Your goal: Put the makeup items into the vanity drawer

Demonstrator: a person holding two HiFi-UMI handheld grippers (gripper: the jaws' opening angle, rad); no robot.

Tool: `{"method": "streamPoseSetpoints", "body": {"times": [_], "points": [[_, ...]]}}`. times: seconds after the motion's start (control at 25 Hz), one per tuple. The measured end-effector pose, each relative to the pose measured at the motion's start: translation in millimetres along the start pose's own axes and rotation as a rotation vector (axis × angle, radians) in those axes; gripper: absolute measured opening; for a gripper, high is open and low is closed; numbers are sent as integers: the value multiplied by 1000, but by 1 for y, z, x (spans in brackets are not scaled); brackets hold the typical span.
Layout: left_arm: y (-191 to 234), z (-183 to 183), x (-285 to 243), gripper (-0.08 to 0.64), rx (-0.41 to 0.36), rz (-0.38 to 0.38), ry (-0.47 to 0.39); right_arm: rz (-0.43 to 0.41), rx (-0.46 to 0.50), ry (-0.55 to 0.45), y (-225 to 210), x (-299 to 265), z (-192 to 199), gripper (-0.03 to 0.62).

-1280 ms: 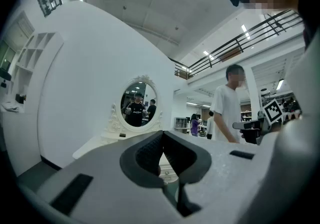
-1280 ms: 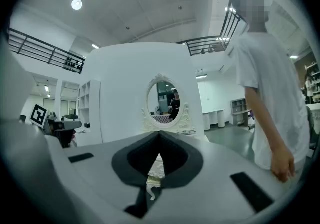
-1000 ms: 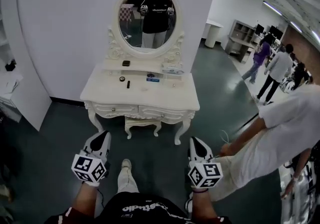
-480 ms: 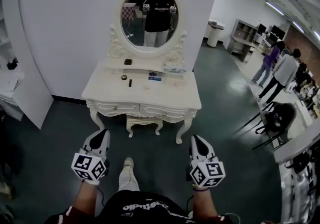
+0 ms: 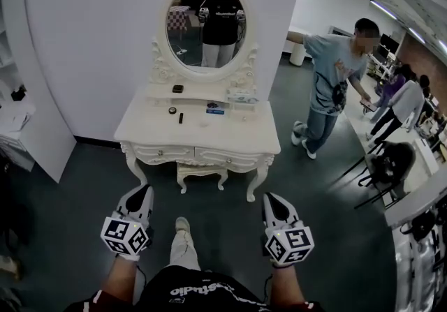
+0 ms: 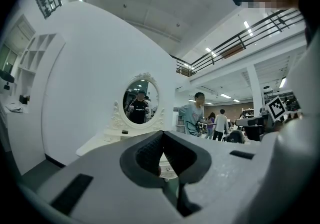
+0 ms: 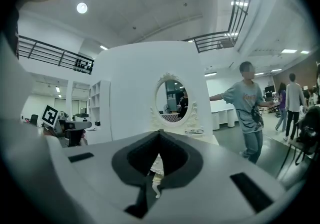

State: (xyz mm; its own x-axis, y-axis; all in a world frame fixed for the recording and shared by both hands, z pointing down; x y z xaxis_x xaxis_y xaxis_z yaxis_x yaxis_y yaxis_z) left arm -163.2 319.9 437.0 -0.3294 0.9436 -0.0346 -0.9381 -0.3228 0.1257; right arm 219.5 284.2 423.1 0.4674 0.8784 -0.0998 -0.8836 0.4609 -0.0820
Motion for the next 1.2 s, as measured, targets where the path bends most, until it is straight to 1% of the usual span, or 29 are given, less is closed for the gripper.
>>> {"method": "streamPoseSetpoints", "body": {"times": [0.12,0.28,0.48,0.68,0.8,1.0,1.2], "points": [[1,-3,-3,5,-7,-3,-2,-3,13,-6,-2,-4,-2,3],[3,-1,-16,5,-17,-1,-2,18,41,-46,-10,-10,-2,3],[5,-1,-34,5,-20,8,-4,33,51,-42,-19,-17,-4,3],[9,1,-56,5,-10,18,-13,81,8,-22,-36,-27,-2,3],[14,0,-67,5,-10,6,-21,95,-24,-15,-44,-35,-1,3],[25,1,-91,5,-4,3,-18,96,-27,-13,-55,-56,-6,3],[43,-2,-125,5,-10,12,-20,96,-23,-5,-62,-89,-9,3]]}}
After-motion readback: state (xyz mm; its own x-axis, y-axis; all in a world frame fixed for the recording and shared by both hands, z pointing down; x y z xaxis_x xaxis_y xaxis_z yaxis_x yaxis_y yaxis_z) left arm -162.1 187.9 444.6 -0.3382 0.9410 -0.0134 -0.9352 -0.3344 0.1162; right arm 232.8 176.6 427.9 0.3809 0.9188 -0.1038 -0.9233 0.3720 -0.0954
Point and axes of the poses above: the fingertips, and each gripper's own axes: x backward along the fingers, y to its left, z out of its underside, the point moved 8 cm from there along x, backward along the fingers, and after that the axes turned 2 degrees about z, right-handed, at the moved point
